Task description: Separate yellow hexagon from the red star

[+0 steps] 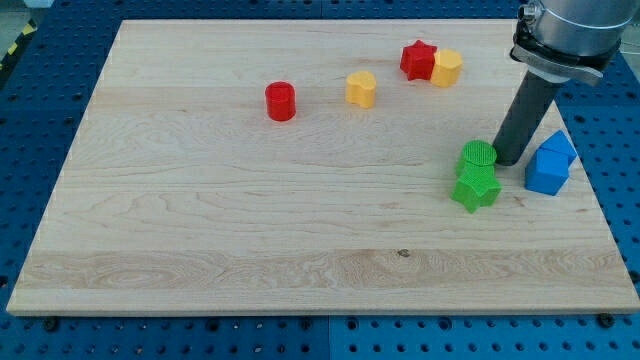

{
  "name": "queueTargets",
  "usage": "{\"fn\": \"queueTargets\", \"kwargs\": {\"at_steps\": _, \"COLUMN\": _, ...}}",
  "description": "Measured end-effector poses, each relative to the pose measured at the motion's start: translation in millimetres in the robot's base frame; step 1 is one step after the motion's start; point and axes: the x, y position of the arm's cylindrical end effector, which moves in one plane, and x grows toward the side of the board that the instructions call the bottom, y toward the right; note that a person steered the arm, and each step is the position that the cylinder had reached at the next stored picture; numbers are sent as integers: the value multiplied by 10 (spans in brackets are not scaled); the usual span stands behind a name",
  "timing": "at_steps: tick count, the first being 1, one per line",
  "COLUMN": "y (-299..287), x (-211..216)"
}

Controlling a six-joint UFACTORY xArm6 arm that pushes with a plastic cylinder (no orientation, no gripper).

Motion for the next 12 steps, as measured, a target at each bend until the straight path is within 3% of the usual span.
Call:
{"fn": "queueTargets", "kwargs": {"at_steps": 2, "y": -22, "x": -552}}
{"fn": "queueTargets", "kwargs": {"at_steps": 4, "y": -78, "x": -762}}
{"fn": "queueTargets", "kwargs": {"at_steps": 7, "y": 166, "x": -1655}}
{"fn": "queueTargets", "kwargs": {"at_steps": 11, "y": -644, "x": -1540}}
{"fn": "queueTargets", "kwargs": {"at_steps": 12, "y": -289, "x": -1569}}
